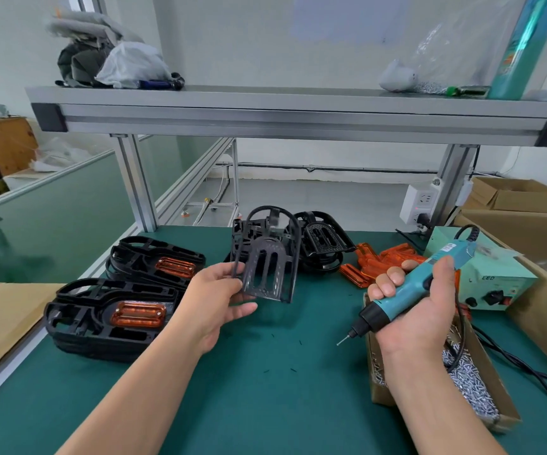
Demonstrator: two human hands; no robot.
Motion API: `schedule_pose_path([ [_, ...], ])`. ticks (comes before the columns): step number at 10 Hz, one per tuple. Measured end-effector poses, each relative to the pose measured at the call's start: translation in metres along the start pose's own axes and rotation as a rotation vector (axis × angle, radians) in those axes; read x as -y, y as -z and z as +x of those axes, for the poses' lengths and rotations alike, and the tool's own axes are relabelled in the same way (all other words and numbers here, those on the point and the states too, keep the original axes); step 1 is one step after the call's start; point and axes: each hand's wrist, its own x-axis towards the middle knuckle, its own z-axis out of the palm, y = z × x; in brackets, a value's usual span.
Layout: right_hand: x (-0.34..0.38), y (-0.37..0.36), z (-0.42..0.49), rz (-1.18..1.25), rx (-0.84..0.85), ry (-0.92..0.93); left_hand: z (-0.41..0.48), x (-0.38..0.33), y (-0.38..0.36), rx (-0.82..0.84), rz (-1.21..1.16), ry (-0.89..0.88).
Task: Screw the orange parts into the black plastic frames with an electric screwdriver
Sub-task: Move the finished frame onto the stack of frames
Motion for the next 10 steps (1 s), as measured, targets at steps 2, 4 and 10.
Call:
schedule_pose_path([
  [2,-0.002,0.004,0.003,0.088,0.008,0.007,-0.019,0.018,-0.002,0.243,0.011,-0.026],
  [4,-0.005,0.009,0.007,0.062,0.034,0.027,-0.02,0.021,0.006,0.399,0.022,-0.018],
  [10,-0.022,0.047,0.042,0.136,0.119,-0.009,-0.015,0.031,0.008,0.467,0.609,-0.152],
])
